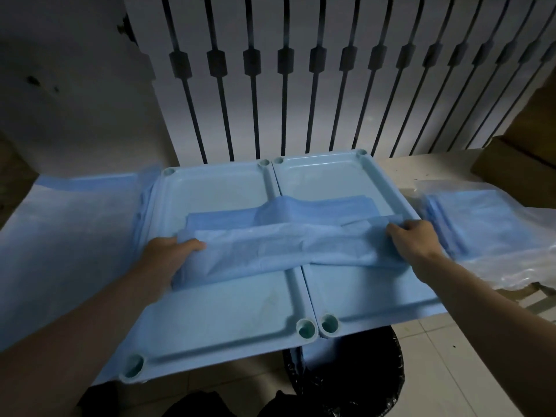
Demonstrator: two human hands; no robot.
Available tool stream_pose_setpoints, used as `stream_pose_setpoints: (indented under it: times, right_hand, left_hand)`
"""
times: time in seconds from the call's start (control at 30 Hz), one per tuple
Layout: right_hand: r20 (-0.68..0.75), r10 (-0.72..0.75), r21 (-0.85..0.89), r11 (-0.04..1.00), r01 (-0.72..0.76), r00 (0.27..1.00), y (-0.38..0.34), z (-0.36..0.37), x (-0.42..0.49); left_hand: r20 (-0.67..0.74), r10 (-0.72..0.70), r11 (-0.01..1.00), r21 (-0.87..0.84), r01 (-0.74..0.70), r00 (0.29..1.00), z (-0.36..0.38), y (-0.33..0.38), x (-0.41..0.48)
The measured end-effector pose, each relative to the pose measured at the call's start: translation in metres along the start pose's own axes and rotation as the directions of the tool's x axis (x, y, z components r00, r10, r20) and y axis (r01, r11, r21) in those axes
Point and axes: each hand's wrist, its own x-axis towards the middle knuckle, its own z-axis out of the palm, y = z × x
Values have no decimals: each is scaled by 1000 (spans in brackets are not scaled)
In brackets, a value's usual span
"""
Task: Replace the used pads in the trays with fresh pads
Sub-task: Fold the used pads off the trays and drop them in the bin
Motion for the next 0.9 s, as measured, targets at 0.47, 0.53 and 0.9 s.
stream_pose_setpoints:
  times: [0.47,0.53,0.9]
  right_hand:
    - [-111,-285,-164,950,265,952,-19,14,12]
    - [-67,-202,-190,964,186,977,-12,17,13]
    - [-132,-239,-268,943,198,962,0,21,-12]
  left_hand:
    - [-282,442,844,453,-288,851,10,12,-6]
    - [-254,402,837,491,-241,880,11,7,-7]
    - [-280,440,848,441,-293,853,8,5,-14]
